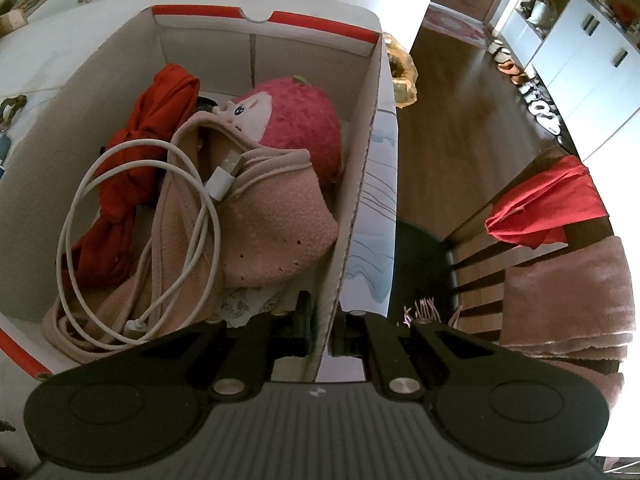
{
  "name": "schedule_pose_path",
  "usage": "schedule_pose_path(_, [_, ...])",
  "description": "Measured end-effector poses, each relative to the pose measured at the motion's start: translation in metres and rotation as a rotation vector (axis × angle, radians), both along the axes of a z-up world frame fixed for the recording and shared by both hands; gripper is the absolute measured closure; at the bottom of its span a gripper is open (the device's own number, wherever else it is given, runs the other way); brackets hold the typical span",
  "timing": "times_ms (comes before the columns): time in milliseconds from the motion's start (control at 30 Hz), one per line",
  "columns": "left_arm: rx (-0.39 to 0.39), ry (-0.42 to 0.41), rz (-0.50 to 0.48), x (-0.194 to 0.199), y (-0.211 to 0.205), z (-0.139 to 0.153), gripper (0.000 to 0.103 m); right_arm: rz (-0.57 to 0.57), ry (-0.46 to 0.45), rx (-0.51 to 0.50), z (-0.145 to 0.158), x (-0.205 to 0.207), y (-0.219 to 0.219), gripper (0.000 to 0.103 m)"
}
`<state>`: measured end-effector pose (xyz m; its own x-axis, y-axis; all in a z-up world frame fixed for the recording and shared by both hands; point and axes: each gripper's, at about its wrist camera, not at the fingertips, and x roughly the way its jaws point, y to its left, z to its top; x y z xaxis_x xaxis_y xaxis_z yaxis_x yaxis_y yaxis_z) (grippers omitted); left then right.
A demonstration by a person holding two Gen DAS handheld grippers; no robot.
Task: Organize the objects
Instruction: 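Move the left gripper back to the table over the brown scrunchie, then close the left gripper on the brown hair scrunchie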
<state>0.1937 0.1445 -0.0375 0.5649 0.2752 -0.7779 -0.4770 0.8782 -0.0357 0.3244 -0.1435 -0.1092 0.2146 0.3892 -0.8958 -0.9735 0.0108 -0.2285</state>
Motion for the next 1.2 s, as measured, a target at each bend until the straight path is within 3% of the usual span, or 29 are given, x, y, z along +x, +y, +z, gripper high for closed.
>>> schedule_pose_path(367, [0.037, 0.063, 0.106, 0.017, 0.08, -0.04, 0.001, -0.031, -0.017, -0.009, -0.001, -0.003, 0.003, 0.095])
schedule_pose_path(633, [0.029, 0.102, 0.147, 0.031, 0.109, -0.07, 0.005, -0.047, -0.035, -0.023, -0.002, -0.007, 0.007, 0.093])
schedule_pose_path(833, [0.017, 0.139, 0.168, 0.037, 0.12, -0.09, 0.025, -0.057, -0.046, -0.029, -0.002, -0.009, 0.007, 0.093])
schedule_pose_path(1000, [-0.002, 0.128, 0.145, 0.038, 0.125, -0.093, 0.033, -0.061, -0.049, -0.035, -0.002, -0.01, 0.007, 0.093])
schedule_pose_path(1100, [-0.028, 0.111, 0.12, 0.037, 0.124, -0.095, 0.052, -0.06, -0.054, -0.038, -0.002, -0.011, 0.008, 0.093])
schedule_pose_path(1200, [-0.02, 0.107, 0.094, 0.037, 0.121, -0.096, 0.064, -0.059, -0.058, -0.042, -0.002, -0.013, 0.008, 0.093])
